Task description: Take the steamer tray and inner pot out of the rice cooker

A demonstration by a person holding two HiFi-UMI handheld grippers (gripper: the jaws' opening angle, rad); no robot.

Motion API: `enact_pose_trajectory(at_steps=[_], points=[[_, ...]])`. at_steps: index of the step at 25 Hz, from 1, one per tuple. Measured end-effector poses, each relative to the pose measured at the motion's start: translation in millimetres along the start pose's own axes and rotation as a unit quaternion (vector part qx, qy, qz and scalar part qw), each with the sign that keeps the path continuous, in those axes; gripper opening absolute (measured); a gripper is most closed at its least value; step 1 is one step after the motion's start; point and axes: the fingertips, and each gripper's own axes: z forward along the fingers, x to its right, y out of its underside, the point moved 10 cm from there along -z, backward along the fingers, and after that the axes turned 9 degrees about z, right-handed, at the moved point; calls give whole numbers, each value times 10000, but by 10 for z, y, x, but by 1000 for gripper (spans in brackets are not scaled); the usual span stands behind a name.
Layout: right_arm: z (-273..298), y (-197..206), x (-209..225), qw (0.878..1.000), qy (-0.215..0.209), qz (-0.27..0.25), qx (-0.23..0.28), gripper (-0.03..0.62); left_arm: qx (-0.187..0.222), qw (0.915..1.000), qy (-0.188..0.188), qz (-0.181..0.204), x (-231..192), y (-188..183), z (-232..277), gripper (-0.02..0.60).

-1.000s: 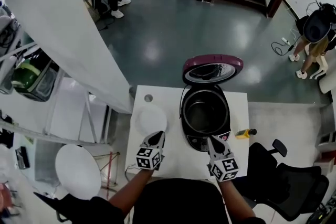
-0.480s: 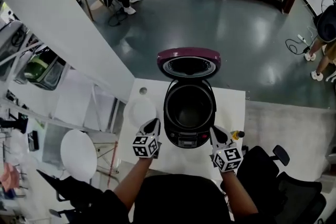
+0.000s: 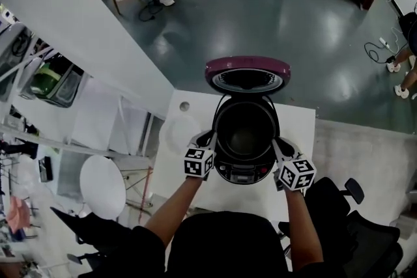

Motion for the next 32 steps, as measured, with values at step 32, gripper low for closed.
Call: enact_pose_trajectory(at_steps=[32], points=[[961, 171, 259, 9305, 1951, -2367, -2003, 190, -1034, 9855, -171, 1337, -84, -54, 744, 195]])
